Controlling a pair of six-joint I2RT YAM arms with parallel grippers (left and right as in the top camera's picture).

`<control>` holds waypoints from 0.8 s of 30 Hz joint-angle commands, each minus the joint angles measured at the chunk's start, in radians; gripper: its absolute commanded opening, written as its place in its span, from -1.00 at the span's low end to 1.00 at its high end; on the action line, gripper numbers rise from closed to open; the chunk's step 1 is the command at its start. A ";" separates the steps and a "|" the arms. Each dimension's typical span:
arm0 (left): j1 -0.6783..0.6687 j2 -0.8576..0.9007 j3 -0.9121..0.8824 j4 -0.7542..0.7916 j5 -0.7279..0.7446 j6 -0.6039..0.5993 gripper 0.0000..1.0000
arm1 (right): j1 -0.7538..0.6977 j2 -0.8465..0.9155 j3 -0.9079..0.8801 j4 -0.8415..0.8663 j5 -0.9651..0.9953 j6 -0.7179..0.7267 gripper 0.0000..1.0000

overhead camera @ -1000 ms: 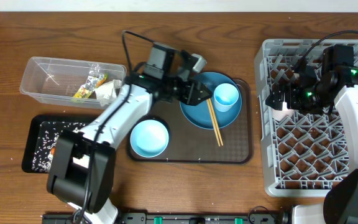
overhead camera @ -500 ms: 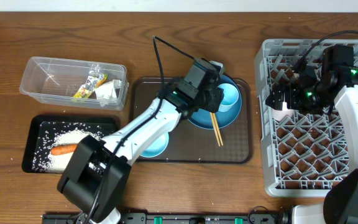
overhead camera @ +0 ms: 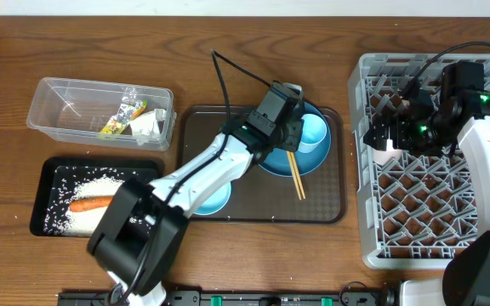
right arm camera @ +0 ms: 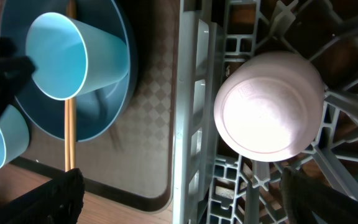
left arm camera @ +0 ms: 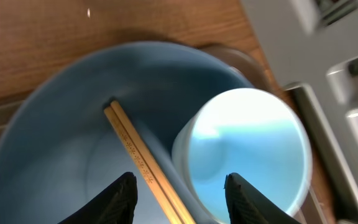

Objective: Sort waste into correct bins and load items into the dishwasher rack
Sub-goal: 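Reach the left gripper to the light blue cup on the plate and grasp it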

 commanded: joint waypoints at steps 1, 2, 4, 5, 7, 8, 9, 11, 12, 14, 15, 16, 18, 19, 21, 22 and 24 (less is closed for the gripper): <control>0.000 0.035 -0.002 0.013 -0.019 -0.016 -0.01 | 0.008 -0.002 -0.005 -0.002 -0.014 -0.003 0.98; 0.000 0.040 -0.002 0.016 -0.019 -0.018 -0.01 | 0.008 -0.002 -0.005 -0.001 -0.014 -0.003 0.98; 0.000 0.043 -0.002 0.017 -0.019 -0.018 -0.03 | 0.008 -0.002 -0.005 -0.001 -0.014 -0.003 0.99; 0.000 0.043 -0.002 0.017 -0.019 -0.018 -0.04 | 0.008 -0.002 -0.005 -0.001 -0.014 -0.003 0.99; 0.000 0.043 -0.002 0.017 -0.019 -0.018 -0.23 | 0.009 -0.002 -0.005 -0.001 -0.014 -0.003 0.99; 0.000 0.043 -0.002 0.017 -0.019 -0.018 -0.29 | 0.008 -0.002 -0.005 -0.001 -0.014 -0.003 0.99; 0.000 0.043 -0.002 0.017 -0.019 -0.018 -0.39 | 0.008 -0.002 -0.005 -0.001 -0.014 -0.003 0.99; 0.000 0.043 -0.002 0.016 -0.019 -0.018 -0.58 | 0.010 -0.002 -0.005 -0.002 -0.014 -0.003 0.99; 0.000 0.043 -0.002 0.016 -0.019 -0.018 -0.73 | 0.010 -0.002 -0.005 -0.001 -0.014 -0.003 0.99; 0.000 0.043 -0.002 0.016 -0.019 -0.018 -0.88 | 0.008 -0.002 -0.005 -0.001 -0.014 -0.003 0.99; 0.000 0.043 -0.002 0.016 -0.019 -0.018 -0.88 | 0.008 -0.002 -0.005 -0.002 -0.014 -0.003 0.99; 0.000 0.043 -0.002 0.016 -0.019 -0.018 -0.87 | 0.008 -0.002 -0.005 -0.002 -0.014 -0.003 0.99; 0.000 0.042 -0.002 0.016 -0.019 -0.018 -0.88 | 0.008 -0.002 -0.005 -0.001 -0.014 -0.003 0.98; 0.003 0.042 -0.002 0.015 -0.019 -0.017 -0.88 | 0.007 -0.002 -0.005 -0.001 -0.014 -0.003 0.99; 0.015 0.033 -0.002 0.002 -0.019 -0.017 -0.88 | 0.010 -0.002 -0.005 -0.001 -0.014 -0.003 0.99; 0.026 0.024 -0.002 -0.011 -0.019 -0.018 -0.88 | 0.009 -0.002 -0.005 -0.001 -0.014 -0.003 0.99; 0.058 -0.005 -0.002 -0.049 -0.018 -0.028 -0.88 | 0.009 -0.002 -0.005 -0.001 -0.014 -0.003 0.98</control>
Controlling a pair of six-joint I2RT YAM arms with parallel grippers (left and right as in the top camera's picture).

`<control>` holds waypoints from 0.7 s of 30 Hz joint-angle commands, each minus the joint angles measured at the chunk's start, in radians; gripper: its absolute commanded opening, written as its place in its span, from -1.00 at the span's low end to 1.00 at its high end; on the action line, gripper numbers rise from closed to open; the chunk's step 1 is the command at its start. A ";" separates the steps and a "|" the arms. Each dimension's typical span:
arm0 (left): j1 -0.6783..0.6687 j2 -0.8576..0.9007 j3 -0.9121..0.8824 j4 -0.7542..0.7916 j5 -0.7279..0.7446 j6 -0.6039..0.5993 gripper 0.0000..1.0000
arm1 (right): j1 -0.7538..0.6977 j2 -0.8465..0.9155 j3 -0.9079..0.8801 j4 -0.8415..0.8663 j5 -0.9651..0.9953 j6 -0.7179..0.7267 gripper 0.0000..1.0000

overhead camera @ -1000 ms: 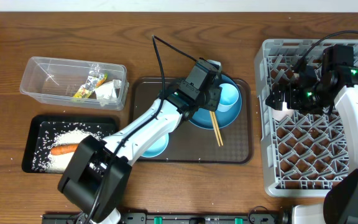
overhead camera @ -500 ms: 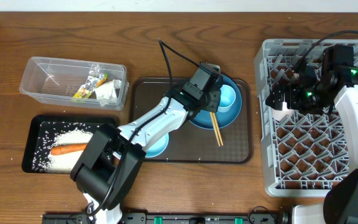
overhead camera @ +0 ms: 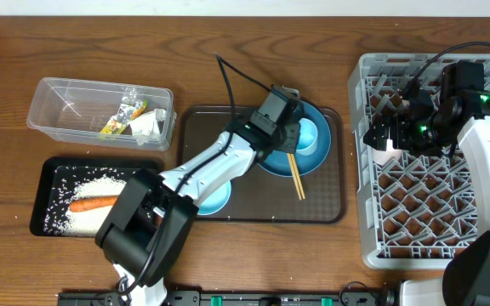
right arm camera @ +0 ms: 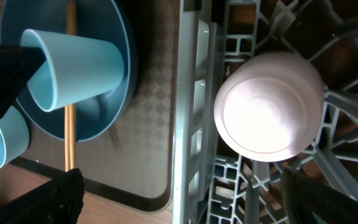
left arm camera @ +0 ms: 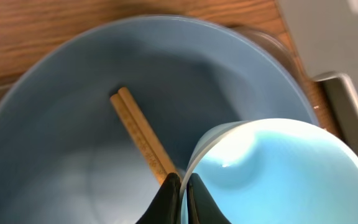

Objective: Sort waste into correct bins and load items into the dishwasher rack
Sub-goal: 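Reach the left gripper to the light blue cup on the plate and grasp it, then lift the light blue cup with the left gripper and hold it toward the right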

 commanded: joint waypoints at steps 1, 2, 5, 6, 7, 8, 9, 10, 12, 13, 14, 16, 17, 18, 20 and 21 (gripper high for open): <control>0.061 -0.060 -0.002 -0.053 -0.010 -0.023 -0.88 | 0.010 -0.002 -0.005 -0.001 -0.014 -0.003 0.98; 0.083 -0.080 -0.002 -0.075 -0.005 -0.043 -0.88 | 0.009 -0.002 -0.005 -0.001 -0.014 -0.003 0.99; 0.171 -0.155 -0.002 -0.137 0.089 -0.056 -0.88 | 0.008 -0.002 -0.005 -0.002 -0.014 -0.003 0.98; 0.203 -0.175 -0.002 -0.148 0.141 -0.056 -0.87 | 0.008 -0.002 -0.005 -0.001 -0.014 -0.003 0.99; 0.244 -0.198 -0.002 -0.154 0.219 -0.056 -0.88 | 0.008 -0.002 -0.005 -0.001 -0.014 -0.003 0.99; 0.280 -0.212 -0.002 -0.154 0.300 -0.056 -0.87 | 0.008 -0.002 -0.005 -0.001 -0.014 -0.003 0.99; 0.317 -0.221 -0.002 -0.150 0.388 -0.056 -0.88 | 0.008 -0.002 -0.005 -0.001 -0.014 -0.003 0.99; 0.355 -0.225 -0.002 -0.142 0.482 -0.055 -0.88 | 0.008 -0.002 -0.005 -0.001 -0.014 -0.003 0.99; 0.430 -0.220 -0.002 -0.117 0.696 -0.021 -0.88 | 0.008 -0.002 -0.005 -0.001 -0.014 -0.003 0.99; 0.458 -0.213 -0.002 -0.111 0.794 0.015 -0.88 | 0.008 -0.002 -0.005 -0.001 -0.014 -0.003 0.99; 0.485 -0.201 -0.002 -0.112 0.904 0.072 -0.88 | 0.008 -0.002 -0.005 -0.001 -0.014 -0.003 0.99; 0.518 -0.176 -0.002 -0.123 1.089 0.186 -0.88 | 0.008 -0.002 -0.005 -0.001 -0.014 -0.003 0.99; 0.531 -0.157 -0.003 -0.129 1.195 0.267 -0.87 | 0.008 -0.002 -0.005 -0.001 -0.014 -0.003 0.99; 0.538 -0.141 -0.006 -0.129 1.285 0.343 -0.87 | 0.008 -0.002 -0.005 -0.001 -0.014 -0.003 0.98; 0.541 -0.100 -0.009 -0.129 1.442 0.494 -0.88 | 0.008 -0.002 -0.005 -0.001 -0.014 -0.003 0.99; 0.541 -0.079 -0.009 -0.130 1.469 0.527 -0.88 | 0.008 -0.002 -0.005 -0.001 -0.014 -0.003 0.98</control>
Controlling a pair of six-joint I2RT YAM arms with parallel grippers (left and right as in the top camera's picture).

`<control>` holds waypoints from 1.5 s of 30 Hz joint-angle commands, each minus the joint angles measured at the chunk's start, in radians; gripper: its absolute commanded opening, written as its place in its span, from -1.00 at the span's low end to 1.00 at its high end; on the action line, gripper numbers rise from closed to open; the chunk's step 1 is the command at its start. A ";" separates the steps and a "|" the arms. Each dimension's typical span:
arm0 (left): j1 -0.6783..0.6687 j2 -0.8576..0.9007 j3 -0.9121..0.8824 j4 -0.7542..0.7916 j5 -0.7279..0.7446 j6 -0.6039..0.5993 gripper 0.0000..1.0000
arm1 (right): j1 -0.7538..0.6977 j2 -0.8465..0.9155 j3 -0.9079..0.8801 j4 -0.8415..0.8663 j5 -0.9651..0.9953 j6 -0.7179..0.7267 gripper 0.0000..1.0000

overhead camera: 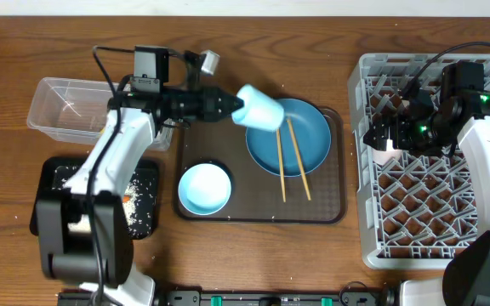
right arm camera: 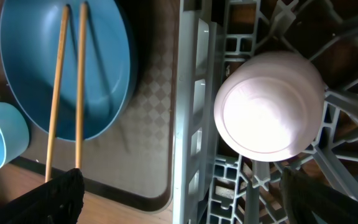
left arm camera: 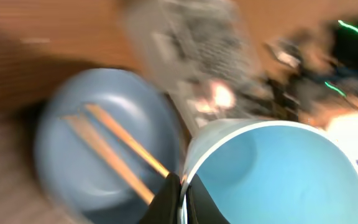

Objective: Sort waste into correct bins and load items into the dishwasher rack
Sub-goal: 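Lift the light blue cup with the left gripper and hold it toward the right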

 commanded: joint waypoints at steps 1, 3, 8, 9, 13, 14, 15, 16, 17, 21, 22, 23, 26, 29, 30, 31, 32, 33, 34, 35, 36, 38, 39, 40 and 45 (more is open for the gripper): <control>-0.002 0.072 -0.007 -0.001 0.359 0.266 -0.88 | 0.008 -0.002 -0.004 -0.001 -0.014 -0.003 0.99; -0.008 0.114 -0.007 0.000 0.359 0.303 -0.88 | 0.008 -0.002 -0.004 -0.001 -0.014 -0.003 0.99; -0.009 0.183 -0.007 0.034 0.359 0.311 -0.87 | 0.008 -0.002 -0.004 -0.001 -0.014 -0.003 0.99; -0.010 0.184 -0.007 0.040 0.359 0.310 -0.88 | 0.008 -0.002 -0.004 -0.001 -0.014 -0.003 0.98; -0.027 0.183 -0.005 0.132 0.359 0.192 -0.88 | 0.008 -0.002 -0.004 -0.001 -0.014 -0.003 0.98; -0.033 0.183 -0.005 0.153 0.359 0.167 -0.88 | 0.008 -0.002 -0.004 -0.001 -0.014 -0.003 0.98; -0.042 0.183 -0.005 0.175 0.359 0.148 -0.88 | 0.008 -0.002 -0.004 -0.001 -0.014 -0.003 0.99; -0.049 0.183 -0.005 0.192 0.359 0.135 -0.87 | 0.008 -0.002 -0.004 -0.001 -0.014 -0.003 0.99; -0.058 0.183 -0.005 0.204 0.358 0.135 -0.87 | 0.008 -0.002 -0.004 -0.001 -0.014 -0.003 0.99; -0.090 0.183 -0.005 0.210 0.358 0.135 -0.88 | 0.008 -0.002 -0.004 -0.002 -0.014 -0.003 0.99; -0.098 0.183 -0.005 0.210 0.357 0.135 -0.87 | 0.008 -0.002 -0.004 -0.001 -0.014 -0.003 0.99; -0.104 0.183 -0.005 0.210 0.356 0.135 -0.88 | 0.008 -0.002 -0.004 -0.002 -0.014 -0.003 0.99; -0.118 0.183 -0.005 0.209 0.322 0.135 -0.87 | 0.008 -0.002 -0.004 -0.001 -0.018 0.002 0.98; -0.121 0.183 -0.005 0.209 0.297 0.135 -0.87 | 0.008 -0.002 -0.004 -0.003 -0.025 0.015 0.99; -0.121 0.183 -0.005 0.209 0.297 0.135 -0.88 | 0.009 -0.002 -0.004 -0.005 -0.026 0.034 0.99; -0.121 0.183 -0.005 0.209 0.297 0.135 -0.86 | 0.009 -0.002 -0.004 -0.008 -0.026 0.056 0.98; -0.121 0.183 -0.005 0.209 0.297 0.135 -0.88 | 0.009 -0.002 -0.004 -0.011 -0.026 0.085 0.98; -0.121 0.183 -0.005 0.209 0.297 0.135 -0.88 | 0.009 -0.002 -0.004 -0.018 -0.026 0.119 0.98; -0.121 0.183 -0.005 0.209 0.297 0.135 -0.88 | 0.009 -0.002 -0.004 -0.027 -0.026 0.148 0.97; -0.121 0.183 -0.005 0.209 0.294 0.135 -0.88 | 0.009 -0.002 -0.004 -0.045 -0.026 0.174 0.99; -0.121 0.183 -0.005 0.209 0.292 0.135 -0.87 | 0.009 -0.002 -0.004 -0.069 -0.027 0.189 0.99; -0.121 0.183 -0.005 0.209 0.283 0.135 -0.88 | 0.009 -0.002 -0.004 -0.067 -0.052 0.182 0.99; -0.121 0.183 -0.005 0.209 0.282 0.135 -0.88 | 0.009 -0.002 -0.004 -0.064 -0.072 0.176 0.98; -0.121 0.183 -0.005 0.208 0.280 0.135 -0.88 | 0.009 -0.002 -0.004 -0.063 -0.101 0.177 0.99; -0.121 0.183 -0.005 0.201 0.279 0.135 -0.88 | 0.013 -0.002 -0.004 -0.021 -0.385 0.073 0.99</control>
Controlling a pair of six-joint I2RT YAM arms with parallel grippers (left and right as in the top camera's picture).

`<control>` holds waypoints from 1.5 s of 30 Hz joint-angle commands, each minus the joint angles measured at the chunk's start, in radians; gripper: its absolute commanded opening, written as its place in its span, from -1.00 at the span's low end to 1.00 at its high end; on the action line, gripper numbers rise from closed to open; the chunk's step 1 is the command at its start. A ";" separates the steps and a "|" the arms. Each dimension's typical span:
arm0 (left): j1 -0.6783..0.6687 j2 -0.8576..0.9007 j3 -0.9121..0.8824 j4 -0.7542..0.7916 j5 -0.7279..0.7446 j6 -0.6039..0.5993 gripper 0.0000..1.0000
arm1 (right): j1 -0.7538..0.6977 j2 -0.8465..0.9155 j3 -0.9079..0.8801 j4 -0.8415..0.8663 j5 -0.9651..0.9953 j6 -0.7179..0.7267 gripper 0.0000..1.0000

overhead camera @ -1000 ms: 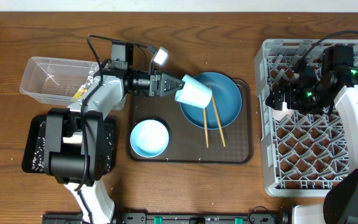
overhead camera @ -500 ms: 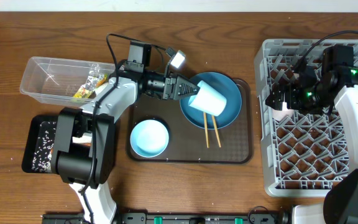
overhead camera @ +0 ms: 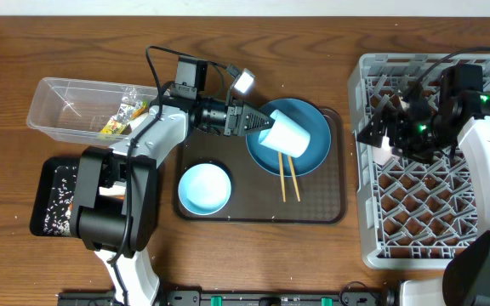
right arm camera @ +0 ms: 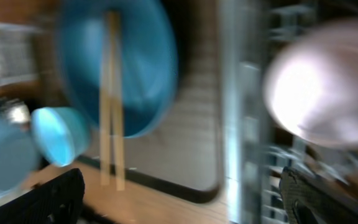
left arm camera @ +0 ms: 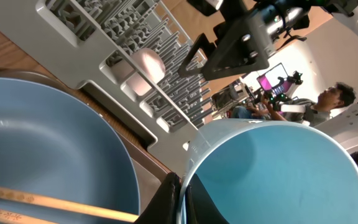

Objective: Sort waste into correct bins and load items into the dishwasher rack
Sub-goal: 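Lift the light blue cup with the left gripper and hold it toward the right, then reach the right gripper to the light blue cup and grasp it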

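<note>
My left gripper (overhead camera: 260,126) is shut on the rim of a light blue cup (overhead camera: 286,136), held tilted over the blue plate (overhead camera: 315,127). In the left wrist view one finger is inside and one outside the cup (left arm camera: 278,174). Two wooden chopsticks (overhead camera: 286,177) lie across the plate's front edge. A light blue bowl (overhead camera: 205,188) sits on the brown tray (overhead camera: 321,208). My right gripper (overhead camera: 373,136) hangs open at the left edge of the grey dishwasher rack (overhead camera: 432,187), beside a pale pink bowl (right arm camera: 319,87); that view is blurred.
A clear plastic bin (overhead camera: 75,106) with wrappers stands at the back left. A black tray (overhead camera: 54,200) with rice lies in front of it, partly hidden by the left arm. The rack fills the right side of the table.
The left gripper and cup have moved right and forward, from beside the plate's back left edge to over the plate. The right wrist has shifted, and its view is now blurred.
The left gripper was open over the cup, which lay in the plate on the chopsticks. Then it was shut on the cup's rim. Then it held the cup clear of the plate at the back left, the chopsticks flat in the plate. Now the cup hangs over the plate.
</note>
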 commanded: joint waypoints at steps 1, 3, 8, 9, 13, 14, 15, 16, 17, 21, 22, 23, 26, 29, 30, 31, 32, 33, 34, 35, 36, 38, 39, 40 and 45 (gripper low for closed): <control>0.003 -0.005 0.002 -0.002 0.005 -0.009 -0.88 | 0.020 -0.002 -0.004 0.014 -0.281 -0.116 0.99; 0.003 -0.005 0.002 -0.002 0.005 -0.009 -0.88 | 0.035 -0.002 -0.005 0.013 -0.332 -0.160 0.99; 0.003 -0.005 0.002 -0.008 0.010 -0.009 -0.88 | 0.106 -0.002 -0.005 0.014 -0.373 -0.256 0.98; 0.003 -0.005 0.002 -0.010 0.018 -0.009 -0.87 | 0.124 -0.002 -0.005 0.017 -0.401 -0.281 0.99; 0.003 -0.005 0.002 -0.005 0.024 -0.009 -0.87 | 0.190 -0.002 -0.005 0.023 -0.426 -0.332 0.98; 0.003 -0.005 0.002 -0.004 0.024 -0.009 -0.87 | 0.211 -0.002 -0.005 0.023 -0.426 -0.356 0.98; 0.003 -0.005 0.002 -0.003 0.024 -0.009 -0.87 | 0.230 -0.002 -0.006 0.023 -0.426 -0.372 0.99; 0.003 -0.005 0.002 -0.002 0.024 -0.009 -0.88 | 0.244 -0.002 -0.005 0.023 -0.426 -0.378 0.99; 0.003 -0.005 0.002 -0.002 0.024 -0.009 -0.88 | 0.258 -0.002 -0.006 0.023 -0.426 -0.378 0.99; 0.003 -0.005 0.002 0.003 0.024 -0.009 -0.88 | 0.290 -0.002 -0.013 0.027 -0.426 -0.395 0.98; 0.005 -0.005 0.002 0.003 0.024 -0.009 -0.88 | 0.298 -0.002 -0.019 0.031 -0.426 -0.403 0.99; 0.008 -0.005 0.002 0.006 0.024 -0.009 -0.88 | 0.308 -0.002 -0.027 0.041 -0.426 -0.403 0.99; 0.021 -0.005 0.002 0.006 0.024 -0.009 -0.87 | 0.337 -0.002 -0.076 0.101 -0.426 -0.400 0.98; 0.035 -0.005 0.002 0.005 0.038 -0.009 -0.88 | 0.334 -0.002 -0.132 0.171 -0.426 -0.372 0.98; 0.039 -0.005 0.002 0.005 0.048 -0.009 -0.87 | 0.332 -0.002 -0.149 0.196 -0.426 -0.358 0.99; 0.042 -0.005 0.002 0.005 0.051 -0.009 -0.87 | 0.332 -0.002 -0.167 0.229 -0.426 -0.341 0.99; 0.043 -0.005 0.002 0.005 0.051 -0.009 -0.88 | 0.332 -0.002 -0.186 0.266 -0.426 -0.322 0.98; 0.045 -0.005 0.002 0.005 0.051 -0.009 -0.87 | 0.332 -0.002 -0.204 0.311 -0.427 -0.298 0.98; 0.045 -0.005 0.002 0.005 0.051 -0.009 -0.88 | 0.332 -0.002 -0.217 0.348 -0.428 -0.277 0.98; 0.046 -0.005 0.002 0.005 0.051 -0.009 -0.88 | 0.332 -0.002 -0.232 0.394 -0.432 -0.255 0.99; 0.045 -0.005 0.002 0.005 0.051 -0.009 -0.88 | 0.332 -0.002 -0.240 0.421 -0.435 -0.245 0.99; 0.045 -0.005 0.002 0.004 0.051 -0.009 -0.88 | 0.333 -0.002 -0.251 0.474 -0.466 -0.242 0.98; 0.045 -0.005 0.002 0.004 0.051 -0.009 -0.87 | 0.334 -0.002 -0.252 0.494 -0.487 -0.243 0.99; 0.045 -0.005 0.002 0.004 0.051 -0.009 -0.88 | 0.335 -0.002 -0.254 0.515 -0.509 -0.243 0.98; 0.045 -0.005 0.002 0.004 0.051 -0.009 -0.87 | 0.341 -0.002 -0.254 0.582 -0.557 -0.242 0.98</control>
